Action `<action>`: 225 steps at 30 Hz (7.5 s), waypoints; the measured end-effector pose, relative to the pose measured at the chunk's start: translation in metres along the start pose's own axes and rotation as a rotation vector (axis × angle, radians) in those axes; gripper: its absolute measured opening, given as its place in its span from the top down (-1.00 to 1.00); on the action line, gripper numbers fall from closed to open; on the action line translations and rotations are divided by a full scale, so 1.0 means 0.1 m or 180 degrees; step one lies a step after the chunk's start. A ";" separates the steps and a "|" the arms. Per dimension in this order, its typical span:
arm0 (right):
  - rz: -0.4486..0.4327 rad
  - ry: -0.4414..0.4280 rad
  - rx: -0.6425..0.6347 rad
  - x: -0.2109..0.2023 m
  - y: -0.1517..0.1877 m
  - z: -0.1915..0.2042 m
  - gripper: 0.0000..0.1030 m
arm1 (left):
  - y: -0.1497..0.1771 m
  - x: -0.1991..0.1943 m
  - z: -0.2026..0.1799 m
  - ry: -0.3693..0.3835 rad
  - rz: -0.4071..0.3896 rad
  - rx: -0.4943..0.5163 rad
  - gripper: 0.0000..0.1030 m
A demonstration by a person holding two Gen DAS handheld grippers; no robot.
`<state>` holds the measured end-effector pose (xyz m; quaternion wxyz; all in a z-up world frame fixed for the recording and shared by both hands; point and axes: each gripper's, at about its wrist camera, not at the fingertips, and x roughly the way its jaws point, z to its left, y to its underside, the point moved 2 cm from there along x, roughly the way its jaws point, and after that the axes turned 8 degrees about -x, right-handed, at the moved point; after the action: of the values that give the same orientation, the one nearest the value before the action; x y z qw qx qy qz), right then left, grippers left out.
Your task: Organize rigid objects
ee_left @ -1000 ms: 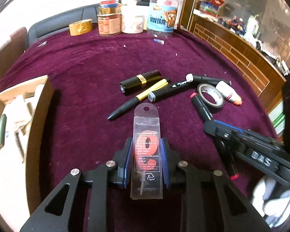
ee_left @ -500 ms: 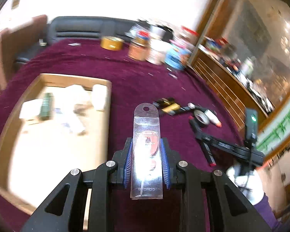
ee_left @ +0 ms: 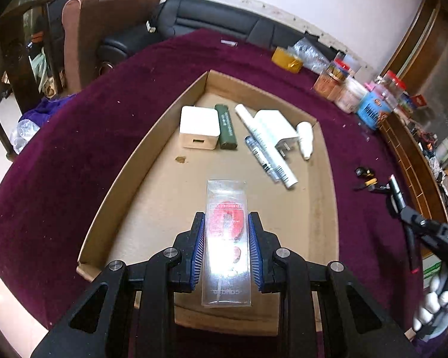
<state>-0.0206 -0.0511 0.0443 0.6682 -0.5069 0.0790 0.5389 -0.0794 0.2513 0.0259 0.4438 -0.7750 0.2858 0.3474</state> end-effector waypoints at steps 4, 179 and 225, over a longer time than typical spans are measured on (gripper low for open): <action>0.0114 -0.0085 -0.0136 0.21 -0.03 0.33 0.76 | -0.12 0.20 -0.02 -0.0088 0.0120 0.0071 0.54; -0.0942 0.1659 0.0996 -0.89 -0.04 -2.09 -0.02 | 0.64 1.06 -2.49 0.0178 0.0161 0.1944 0.27; 0.0138 0.1955 -0.0108 -0.01 0.17 -0.89 0.75 | 0.47 -0.35 -0.61 0.1147 -0.0249 0.0348 0.72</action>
<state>0.0045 -0.1212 -0.0073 0.5929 -0.6552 0.2790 0.3759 -0.1183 0.1815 0.0528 0.4400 -0.8099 0.3488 0.1694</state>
